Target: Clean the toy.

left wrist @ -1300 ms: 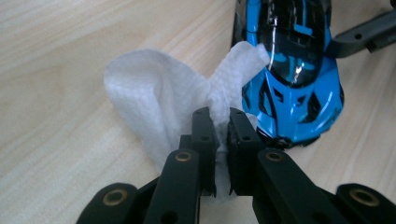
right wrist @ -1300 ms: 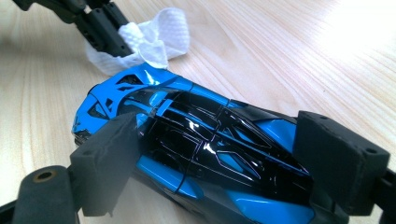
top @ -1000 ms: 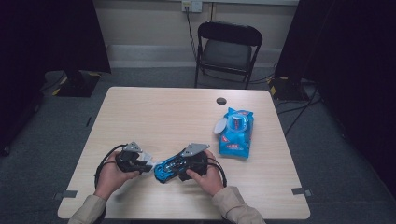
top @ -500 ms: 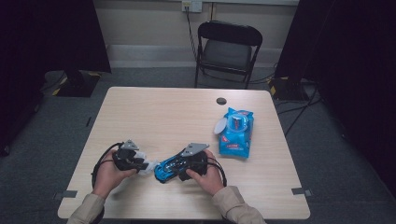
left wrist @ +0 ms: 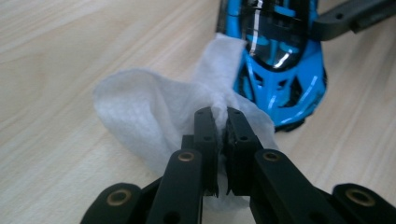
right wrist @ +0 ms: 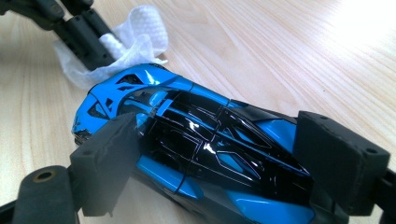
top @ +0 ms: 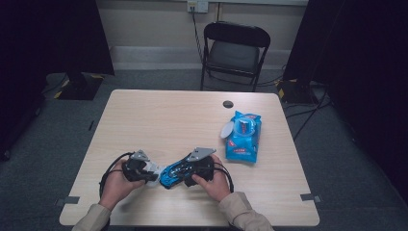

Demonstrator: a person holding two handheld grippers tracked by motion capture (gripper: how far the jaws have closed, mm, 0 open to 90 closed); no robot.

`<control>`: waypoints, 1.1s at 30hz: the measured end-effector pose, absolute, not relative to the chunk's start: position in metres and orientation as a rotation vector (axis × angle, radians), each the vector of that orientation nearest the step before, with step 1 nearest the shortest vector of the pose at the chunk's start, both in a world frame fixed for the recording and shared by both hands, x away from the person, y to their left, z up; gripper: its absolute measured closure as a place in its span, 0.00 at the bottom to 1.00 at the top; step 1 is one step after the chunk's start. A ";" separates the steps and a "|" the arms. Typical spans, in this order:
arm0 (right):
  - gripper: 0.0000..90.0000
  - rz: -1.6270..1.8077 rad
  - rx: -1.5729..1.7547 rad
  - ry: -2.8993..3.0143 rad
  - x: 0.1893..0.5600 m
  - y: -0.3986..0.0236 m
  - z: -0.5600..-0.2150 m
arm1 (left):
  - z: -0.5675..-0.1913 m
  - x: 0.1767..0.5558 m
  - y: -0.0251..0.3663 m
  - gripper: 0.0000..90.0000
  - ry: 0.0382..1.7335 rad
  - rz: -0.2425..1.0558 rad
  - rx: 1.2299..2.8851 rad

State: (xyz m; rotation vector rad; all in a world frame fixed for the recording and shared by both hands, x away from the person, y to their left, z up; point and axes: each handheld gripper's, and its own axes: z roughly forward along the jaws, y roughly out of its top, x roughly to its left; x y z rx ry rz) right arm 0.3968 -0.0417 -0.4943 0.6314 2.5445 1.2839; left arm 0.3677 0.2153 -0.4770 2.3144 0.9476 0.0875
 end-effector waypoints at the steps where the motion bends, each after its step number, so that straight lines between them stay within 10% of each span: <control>1: 0.16 1.284 0.631 2.544 0.397 -0.042 -0.494 | -0.477 0.367 0.214 0.95 0.942 0.086 2.321; 33: 0.16 1.281 0.638 2.540 0.397 -0.042 -0.494 | -0.476 0.328 0.174 0.95 0.731 0.020 2.320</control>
